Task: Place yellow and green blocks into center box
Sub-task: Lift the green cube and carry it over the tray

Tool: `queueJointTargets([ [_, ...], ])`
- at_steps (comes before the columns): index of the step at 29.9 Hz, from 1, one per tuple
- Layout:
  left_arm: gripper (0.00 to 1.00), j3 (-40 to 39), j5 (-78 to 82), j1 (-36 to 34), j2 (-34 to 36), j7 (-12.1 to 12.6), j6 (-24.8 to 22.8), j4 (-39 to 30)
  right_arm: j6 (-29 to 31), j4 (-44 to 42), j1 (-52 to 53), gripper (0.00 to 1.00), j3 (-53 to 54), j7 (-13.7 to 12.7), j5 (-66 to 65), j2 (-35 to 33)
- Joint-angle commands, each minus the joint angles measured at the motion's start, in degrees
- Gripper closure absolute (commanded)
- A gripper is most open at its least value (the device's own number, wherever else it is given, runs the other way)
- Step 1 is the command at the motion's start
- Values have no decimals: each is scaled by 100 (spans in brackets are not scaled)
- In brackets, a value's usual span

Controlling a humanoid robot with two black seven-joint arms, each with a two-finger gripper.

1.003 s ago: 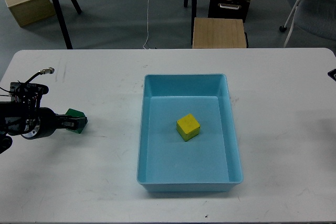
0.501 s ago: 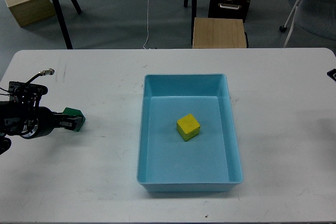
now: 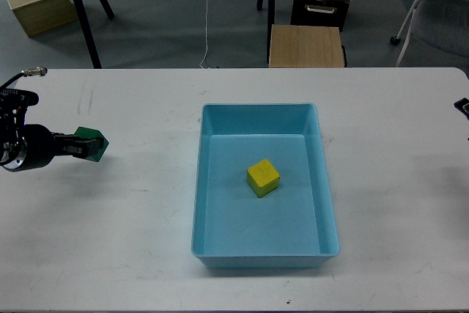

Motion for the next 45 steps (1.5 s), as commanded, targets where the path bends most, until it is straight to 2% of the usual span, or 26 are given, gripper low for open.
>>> queueJointTargets([
  [1,55,18,-791,-617,164,-168,1,-347,0,-6,-46,0,-1,-8,-1,27],
  [3,55,53,-1143,-951,103,-177,1,-409,0,-6,-46,0,-27,-17,-1,27],
  [9,55,97,-1189,-1347,-204,-178,1,-611,0,-32,-73,0,-45,-52,-1,27],
  [15,55,141,-584,-1725,-986,-72,1,-743,0,-41,-257,0,-9,-52,-1,150],
  [18,55,246,-328,-1647,-1128,-54,1,-988,0,-41,-275,0,-1,-52,-1,168],
  [22,55,800,286,-1691,-1137,-72,1,-1165,0,-41,-275,0,-1,-52,-1,168],
  [27,55,984,481,-1541,-1268,-28,1,-1200,0,-50,-284,0,-1,-52,-1,176],
  [38,54,1020,622,-1682,-1672,16,1,-1218,0,-67,-293,0,-1,-52,7,185],
  [42,54,1020,1095,-1638,-2217,253,1,-1200,0,-138,-284,0,-1,-52,7,247],
  [45,54,1037,1395,-1507,-2411,288,1,-1200,0,-138,-275,0,-1,-52,7,247],
])
